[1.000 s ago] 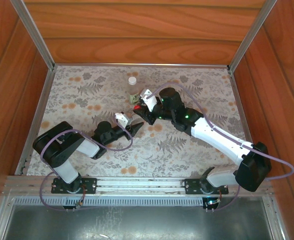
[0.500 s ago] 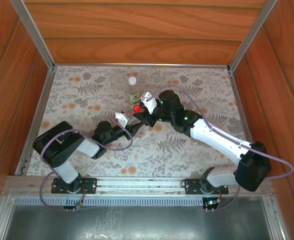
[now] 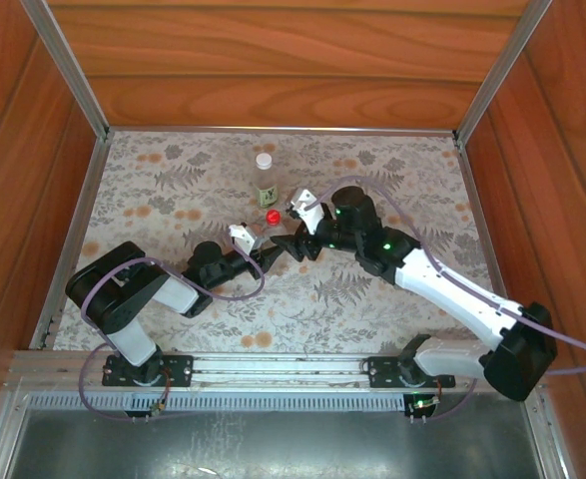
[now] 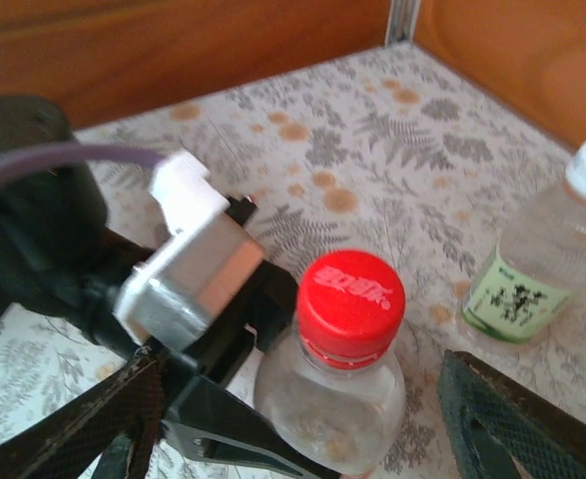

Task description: Screw on the bottle caps

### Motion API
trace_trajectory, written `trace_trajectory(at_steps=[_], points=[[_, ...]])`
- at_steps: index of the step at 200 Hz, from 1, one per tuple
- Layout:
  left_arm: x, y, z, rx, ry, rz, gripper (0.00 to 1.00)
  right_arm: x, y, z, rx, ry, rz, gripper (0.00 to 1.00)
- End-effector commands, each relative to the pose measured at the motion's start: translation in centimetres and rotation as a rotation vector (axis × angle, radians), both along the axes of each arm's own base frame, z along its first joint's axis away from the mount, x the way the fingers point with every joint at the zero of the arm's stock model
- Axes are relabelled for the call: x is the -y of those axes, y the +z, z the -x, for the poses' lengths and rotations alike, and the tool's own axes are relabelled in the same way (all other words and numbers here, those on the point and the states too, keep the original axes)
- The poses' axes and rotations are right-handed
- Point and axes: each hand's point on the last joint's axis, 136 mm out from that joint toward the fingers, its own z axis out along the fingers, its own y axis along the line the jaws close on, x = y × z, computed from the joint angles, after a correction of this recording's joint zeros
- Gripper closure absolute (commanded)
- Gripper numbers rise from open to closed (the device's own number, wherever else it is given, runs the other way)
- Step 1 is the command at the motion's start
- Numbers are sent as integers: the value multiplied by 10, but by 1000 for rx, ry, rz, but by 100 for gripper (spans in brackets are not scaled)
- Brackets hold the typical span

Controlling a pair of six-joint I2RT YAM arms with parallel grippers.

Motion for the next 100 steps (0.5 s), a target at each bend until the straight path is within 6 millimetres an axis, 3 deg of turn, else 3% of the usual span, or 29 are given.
trace_trajectory(at_steps=[1,34,45,100], points=[[0,9,-4,24,-3,30,50,5,25,-7,-34,-30,-120,25],[1,9,-5,24,-4,29,50,14,33,-37,-266,-238,-158,40],[1,8,-5,22,-6,29,50,10,32,-39,-330,-246,-143,49],[2,8,-5,18,-7,30,50,-3,24,-38,-463,-200,-88,67]])
